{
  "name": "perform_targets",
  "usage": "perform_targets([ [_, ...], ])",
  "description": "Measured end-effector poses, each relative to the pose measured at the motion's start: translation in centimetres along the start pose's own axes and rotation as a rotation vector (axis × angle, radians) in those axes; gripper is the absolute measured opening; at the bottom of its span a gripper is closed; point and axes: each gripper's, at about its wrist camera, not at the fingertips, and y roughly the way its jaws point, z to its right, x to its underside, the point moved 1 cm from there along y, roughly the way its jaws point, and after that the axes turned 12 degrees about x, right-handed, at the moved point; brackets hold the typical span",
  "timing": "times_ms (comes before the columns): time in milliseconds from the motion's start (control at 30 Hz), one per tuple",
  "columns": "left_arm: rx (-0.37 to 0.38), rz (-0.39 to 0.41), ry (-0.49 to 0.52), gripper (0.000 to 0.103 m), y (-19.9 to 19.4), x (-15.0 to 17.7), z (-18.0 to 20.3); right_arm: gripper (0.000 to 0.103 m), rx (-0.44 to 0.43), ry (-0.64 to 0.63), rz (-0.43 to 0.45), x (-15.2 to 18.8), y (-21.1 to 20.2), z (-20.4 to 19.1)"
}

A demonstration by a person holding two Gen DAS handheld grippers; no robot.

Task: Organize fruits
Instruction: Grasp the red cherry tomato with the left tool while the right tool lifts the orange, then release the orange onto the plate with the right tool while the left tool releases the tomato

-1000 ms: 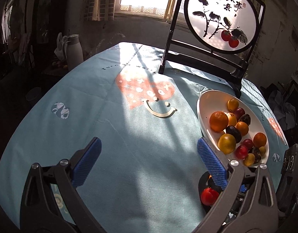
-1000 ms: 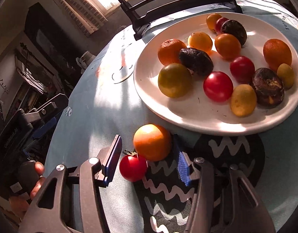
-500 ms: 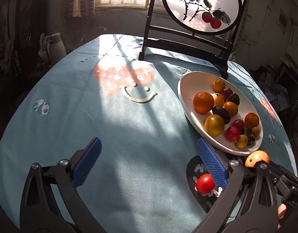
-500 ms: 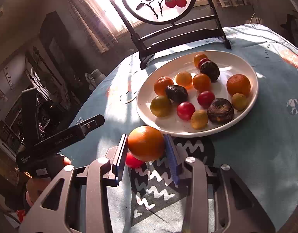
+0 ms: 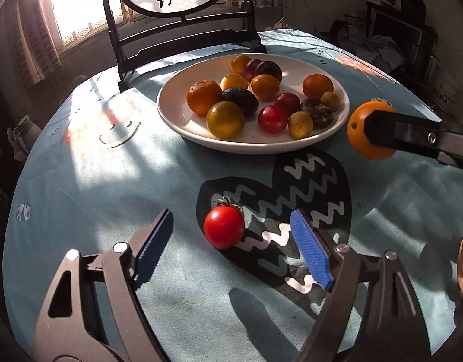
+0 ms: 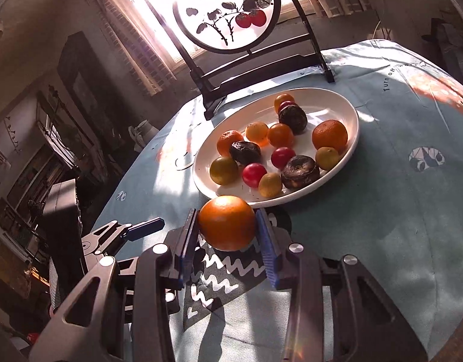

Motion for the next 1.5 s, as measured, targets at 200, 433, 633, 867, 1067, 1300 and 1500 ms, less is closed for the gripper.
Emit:
perform_targets([
  [200, -0.011, -0.012, -0.012, 0.060, 0.7, 0.3, -0.4, 0.039, 0.000, -0.001, -0.004, 0.1, 0.0, 0.0],
  [433, -0.010, -0.035, -0.006, 0.036, 1.5, 0.6, -0.3, 0.039, -0.005, -0.008, 0.008, 0.0, -0.3, -0.2],
  [633, -0.026, -0.023, -0.022, 0.030, 1.1, 0.6, -0.5, 0.039, -0.005, -0.013, 0.016, 0.1, -0.5, -0.1],
  [867, 0.036, 0.079, -0.061, 0.029, -1.9, -0.6, -0.4, 0.039, -0.005, -0.033, 0.056, -0.6, -1.0, -0.3],
  [1067, 0.062, 0.203, -0.099, 0.029, -3.9, -4.7, -1.7, 0.039, 0.027, -0.031, 0.117, -3.2, -0.6, 0.3],
  [1300, 0.050, 0.212, -0.154, 0.029, -0.5, -9.4, -4.0, 0.039, 0.073, -0.018, 0.158, -6.7, 2.4, 1.4],
  [1500, 0.021, 0.187, -0.183, 0.029, 3.4, -12.5, -5.5, 0.039, 0.129, -0.044, 0.146, -8.9, 5.9, 2.2],
])
